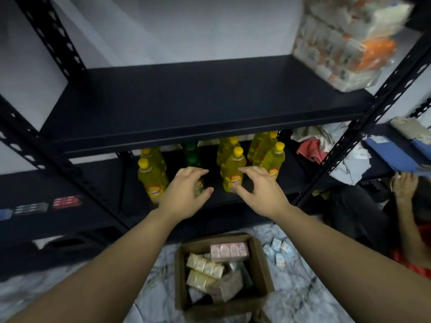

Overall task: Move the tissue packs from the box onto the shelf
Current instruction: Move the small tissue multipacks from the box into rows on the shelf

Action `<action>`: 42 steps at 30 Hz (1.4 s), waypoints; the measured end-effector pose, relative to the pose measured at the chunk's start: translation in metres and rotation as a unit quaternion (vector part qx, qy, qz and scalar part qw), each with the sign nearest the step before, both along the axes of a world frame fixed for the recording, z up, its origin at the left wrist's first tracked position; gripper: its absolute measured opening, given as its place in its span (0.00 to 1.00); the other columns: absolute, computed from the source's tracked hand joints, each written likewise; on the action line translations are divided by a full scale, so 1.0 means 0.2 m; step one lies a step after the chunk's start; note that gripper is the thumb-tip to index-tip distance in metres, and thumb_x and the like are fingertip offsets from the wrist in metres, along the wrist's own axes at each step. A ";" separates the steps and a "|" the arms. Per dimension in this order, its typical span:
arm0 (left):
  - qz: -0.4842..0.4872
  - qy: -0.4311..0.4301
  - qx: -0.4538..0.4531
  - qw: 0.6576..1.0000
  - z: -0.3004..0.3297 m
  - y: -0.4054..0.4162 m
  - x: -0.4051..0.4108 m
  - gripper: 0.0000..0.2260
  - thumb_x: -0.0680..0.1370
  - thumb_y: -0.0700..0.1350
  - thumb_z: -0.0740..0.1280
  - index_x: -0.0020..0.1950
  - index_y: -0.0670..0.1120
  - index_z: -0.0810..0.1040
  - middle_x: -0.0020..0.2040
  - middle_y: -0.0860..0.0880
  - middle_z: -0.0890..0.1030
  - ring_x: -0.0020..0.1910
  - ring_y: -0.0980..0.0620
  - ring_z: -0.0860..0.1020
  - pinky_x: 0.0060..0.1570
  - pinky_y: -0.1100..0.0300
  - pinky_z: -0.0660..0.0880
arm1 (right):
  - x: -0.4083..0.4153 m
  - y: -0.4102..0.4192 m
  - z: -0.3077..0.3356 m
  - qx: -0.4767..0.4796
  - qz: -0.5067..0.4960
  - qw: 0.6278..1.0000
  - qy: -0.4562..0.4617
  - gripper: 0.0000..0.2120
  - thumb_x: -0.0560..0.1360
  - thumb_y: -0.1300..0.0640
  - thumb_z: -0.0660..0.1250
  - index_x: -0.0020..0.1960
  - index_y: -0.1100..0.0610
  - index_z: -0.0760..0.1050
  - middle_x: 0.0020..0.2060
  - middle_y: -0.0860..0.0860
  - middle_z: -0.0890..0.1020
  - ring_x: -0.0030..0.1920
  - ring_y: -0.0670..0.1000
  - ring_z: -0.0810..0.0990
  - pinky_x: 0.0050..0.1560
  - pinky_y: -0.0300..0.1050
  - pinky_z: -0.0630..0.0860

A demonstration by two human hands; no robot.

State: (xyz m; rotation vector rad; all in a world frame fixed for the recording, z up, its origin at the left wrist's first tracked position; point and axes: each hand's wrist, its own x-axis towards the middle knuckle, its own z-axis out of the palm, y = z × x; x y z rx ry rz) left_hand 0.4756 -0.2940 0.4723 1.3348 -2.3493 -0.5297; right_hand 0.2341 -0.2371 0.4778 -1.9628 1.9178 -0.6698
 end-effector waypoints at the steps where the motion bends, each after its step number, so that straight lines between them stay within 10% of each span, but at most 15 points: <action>1: 0.005 -0.005 0.018 1.000 -0.07 0.02 0.01 0.25 0.79 0.59 0.68 0.74 0.51 0.72 0.67 0.53 0.75 0.68 0.52 0.70 0.67 0.55 0.71 | -0.01 0.01 -0.07 0.015 0.005 1.000 -0.006 0.28 0.79 0.40 0.67 0.74 0.54 0.71 0.66 0.49 0.77 0.68 0.51 0.71 0.65 0.47 0.72; 17: 0.081 -0.065 0.301 0.948 -1.78 0.37 0.16 0.26 0.73 0.68 0.65 0.68 0.60 0.73 0.62 0.54 0.77 0.54 0.54 0.80 0.54 0.53 0.79 | -0.13 0.20 -1.71 0.244 0.030 0.969 -0.031 0.32 0.71 0.32 0.69 0.66 0.51 0.77 0.60 0.51 0.82 0.61 0.53 0.79 0.60 0.45 0.74; 28: 0.034 -0.132 0.327 0.935 -3.00 0.22 0.17 0.32 0.73 0.55 0.76 0.75 0.50 0.71 0.69 0.46 0.74 0.70 0.45 0.70 0.69 0.52 0.68 | -0.13 0.06 -2.88 0.250 0.043 0.967 0.018 0.38 0.63 0.34 0.77 0.67 0.52 0.77 0.60 0.54 0.82 0.62 0.59 0.78 0.63 0.54 0.73; 37: -0.091 -0.309 0.284 0.903 -3.36 0.14 0.10 0.39 0.71 0.52 0.77 0.79 0.52 0.63 0.80 0.47 0.63 0.81 0.45 0.54 0.77 0.41 0.43 | -0.14 0.11 -3.20 0.173 0.054 0.972 0.152 0.43 0.62 0.44 0.82 0.72 0.55 0.72 0.60 0.58 0.76 0.59 0.62 0.70 0.55 0.56 0.66; 42: -0.096 -0.313 0.244 0.913 -3.43 0.13 0.09 0.38 0.65 0.53 0.81 0.73 0.54 0.72 0.69 0.49 0.73 0.71 0.44 0.67 0.77 0.40 0.46 | -0.13 0.10 -3.25 0.137 0.049 0.978 0.152 0.35 0.62 0.47 0.80 0.65 0.57 0.76 0.55 0.59 0.75 0.55 0.62 0.70 0.56 0.56 0.66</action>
